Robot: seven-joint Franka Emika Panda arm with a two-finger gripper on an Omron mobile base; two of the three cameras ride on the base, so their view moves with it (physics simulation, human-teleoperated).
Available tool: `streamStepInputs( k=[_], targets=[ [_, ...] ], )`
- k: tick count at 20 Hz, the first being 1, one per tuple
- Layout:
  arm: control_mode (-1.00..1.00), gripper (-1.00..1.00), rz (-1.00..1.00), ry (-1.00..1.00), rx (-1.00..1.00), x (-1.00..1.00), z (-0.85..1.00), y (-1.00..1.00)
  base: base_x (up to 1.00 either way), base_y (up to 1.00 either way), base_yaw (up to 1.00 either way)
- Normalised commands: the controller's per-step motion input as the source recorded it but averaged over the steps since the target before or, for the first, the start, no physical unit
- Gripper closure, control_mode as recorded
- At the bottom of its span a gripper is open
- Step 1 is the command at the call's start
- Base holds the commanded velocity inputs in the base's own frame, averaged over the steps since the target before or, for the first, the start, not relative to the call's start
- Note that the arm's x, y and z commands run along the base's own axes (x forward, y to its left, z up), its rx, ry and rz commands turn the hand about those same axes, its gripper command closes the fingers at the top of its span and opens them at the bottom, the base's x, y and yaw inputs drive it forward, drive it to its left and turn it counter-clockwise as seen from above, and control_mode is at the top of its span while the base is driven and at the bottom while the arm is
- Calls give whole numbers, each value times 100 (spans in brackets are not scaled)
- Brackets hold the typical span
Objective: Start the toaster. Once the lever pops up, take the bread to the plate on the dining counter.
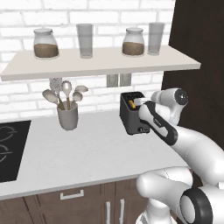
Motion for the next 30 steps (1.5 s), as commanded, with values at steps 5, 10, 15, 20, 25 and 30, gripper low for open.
streamStepInputs(
  k=[5,10,15,20,25,30],
  targets=[
    [-100,-100,0,0,0,0,0,0,0,0,0],
    [-100,-100,0,0,0,0,0,0,0,0,0],
    [-100,-100,0,0,0,0,0,0,0,0,0],
    [-100,-100,0,0,0,0,0,0,0,0,0],
    [-100,-100,0,0,0,0,0,0,0,0,0],
    [-100,-100,0,0,0,0,0,0,0,0,0]
  ],
)
